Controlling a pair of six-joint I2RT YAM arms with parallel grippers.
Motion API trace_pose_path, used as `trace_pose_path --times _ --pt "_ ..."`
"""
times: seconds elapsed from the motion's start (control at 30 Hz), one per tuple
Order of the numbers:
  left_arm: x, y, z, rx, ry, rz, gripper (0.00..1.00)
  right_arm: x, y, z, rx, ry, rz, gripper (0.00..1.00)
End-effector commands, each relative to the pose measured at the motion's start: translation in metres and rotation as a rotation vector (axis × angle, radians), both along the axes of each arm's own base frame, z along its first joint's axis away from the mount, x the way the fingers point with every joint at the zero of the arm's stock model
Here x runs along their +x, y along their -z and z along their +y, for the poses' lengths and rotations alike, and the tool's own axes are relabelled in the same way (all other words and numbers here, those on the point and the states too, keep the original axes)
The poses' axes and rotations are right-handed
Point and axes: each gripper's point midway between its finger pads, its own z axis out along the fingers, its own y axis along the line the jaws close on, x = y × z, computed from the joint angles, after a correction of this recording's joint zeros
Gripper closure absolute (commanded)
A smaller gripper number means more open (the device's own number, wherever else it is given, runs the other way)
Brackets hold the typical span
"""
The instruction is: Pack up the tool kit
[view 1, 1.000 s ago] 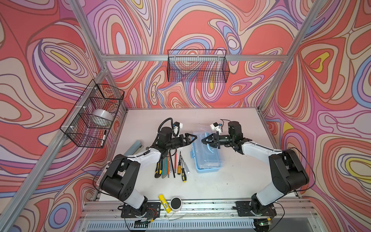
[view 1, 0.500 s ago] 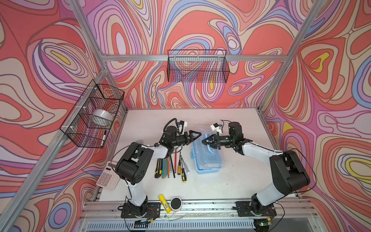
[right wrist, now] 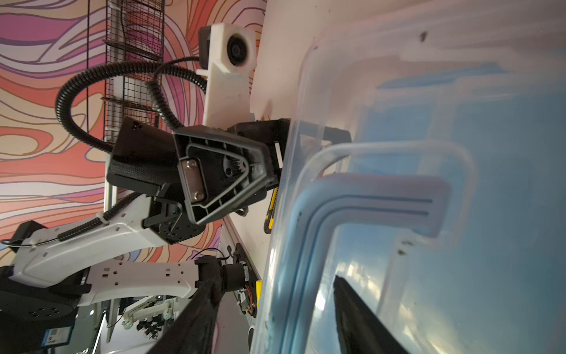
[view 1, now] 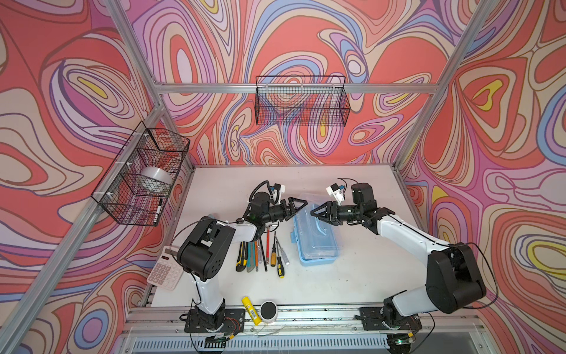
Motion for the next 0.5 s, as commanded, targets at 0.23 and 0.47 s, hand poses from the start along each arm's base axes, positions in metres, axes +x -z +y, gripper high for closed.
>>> trace_pose_path --times 0.23,0.47 --pt "-0.006 -0.057 -0.038 -0.034 0.072 -0.114 0.2 0.005 -0.018 -0.089 -0.311 0.431 -0.157 0.38" --pt "-0.008 -0.084 -0.078 -0.006 0.13 -0.153 0.19 -0.008 -0.028 -0.138 -0.433 0.633 -0.209 0.39"
